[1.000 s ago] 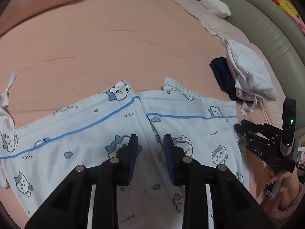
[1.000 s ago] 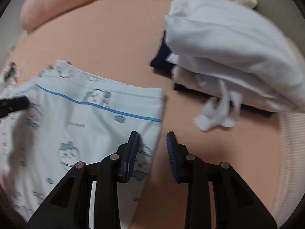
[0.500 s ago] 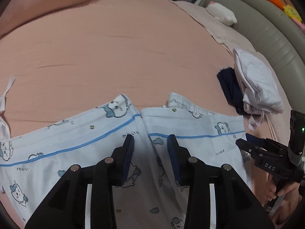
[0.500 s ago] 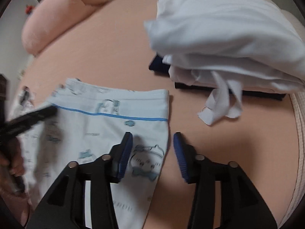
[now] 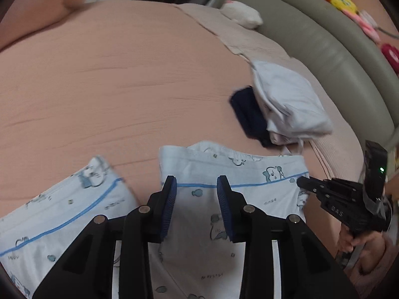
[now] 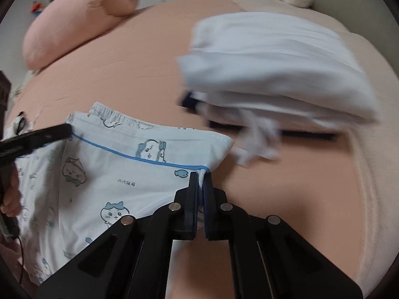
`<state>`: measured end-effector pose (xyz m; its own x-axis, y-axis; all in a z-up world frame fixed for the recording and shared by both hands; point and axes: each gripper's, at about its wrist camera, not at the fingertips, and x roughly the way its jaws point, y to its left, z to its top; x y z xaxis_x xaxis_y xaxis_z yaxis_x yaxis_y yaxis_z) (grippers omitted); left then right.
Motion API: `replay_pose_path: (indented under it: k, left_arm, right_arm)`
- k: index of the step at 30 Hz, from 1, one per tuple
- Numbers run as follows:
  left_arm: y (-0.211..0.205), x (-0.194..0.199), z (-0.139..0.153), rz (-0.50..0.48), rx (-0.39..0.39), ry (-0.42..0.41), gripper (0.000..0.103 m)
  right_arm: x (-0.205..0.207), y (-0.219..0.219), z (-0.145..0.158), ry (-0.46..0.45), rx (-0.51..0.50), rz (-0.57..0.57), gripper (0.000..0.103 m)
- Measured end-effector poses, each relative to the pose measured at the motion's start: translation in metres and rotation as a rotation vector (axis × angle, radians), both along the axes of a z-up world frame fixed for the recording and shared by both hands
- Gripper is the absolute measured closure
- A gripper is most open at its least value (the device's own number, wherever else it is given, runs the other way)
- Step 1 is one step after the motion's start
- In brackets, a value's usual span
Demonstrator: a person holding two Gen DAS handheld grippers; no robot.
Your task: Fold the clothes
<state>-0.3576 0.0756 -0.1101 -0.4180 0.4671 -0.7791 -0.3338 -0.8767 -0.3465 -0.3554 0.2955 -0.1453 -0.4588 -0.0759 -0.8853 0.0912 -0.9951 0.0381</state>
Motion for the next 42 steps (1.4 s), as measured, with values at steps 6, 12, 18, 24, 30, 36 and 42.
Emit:
replay_pose_path:
  k: [6,12,18,24,30,36,42]
  left_arm:
    - [-0.006,-0.019,-0.013,0.112,-0.072,-0.006,0.067]
    - [-0.043,-0.035,-0.021,0.224,0.053,-0.049,0.067]
    - [-0.048,-0.041,-0.024,0.158,0.056,-0.093,0.067]
    - [0.006,-0.036,-0.029,-0.053,-0.154,-0.096,0.067]
    - [0.011,-0.042,-0.040,-0.011,-0.158,-0.094,0.068]
    - [0.005,-0.028,-0.019,0.143,-0.152,0.053,0.092]
    - [0.001,-0.049,-0.031,0.199,-0.190,0.052,0.092]
  right_arm:
    - [0.000,0.028,-0.015,-0.098,-0.051,-0.112,0.097]
    - [-0.007,0.030,-0.007,-0.038,-0.049,-0.076,0.085]
    - [-0.013,0.051,-0.012,-0.048,0.040,-0.182,0.075]
    - [-0.009,0.032,0.006,0.024,-0.045,-0.028,0.062]
    - [-0.037,0.019,-0.032,-0.111,-0.033,-0.088,0.055]
    - [-0.050,0.010,-0.036,-0.045,-0.125,-0.073,0.095]
    - [-0.058,0.007,-0.032,0.031,-0.188,-0.071,0.096]
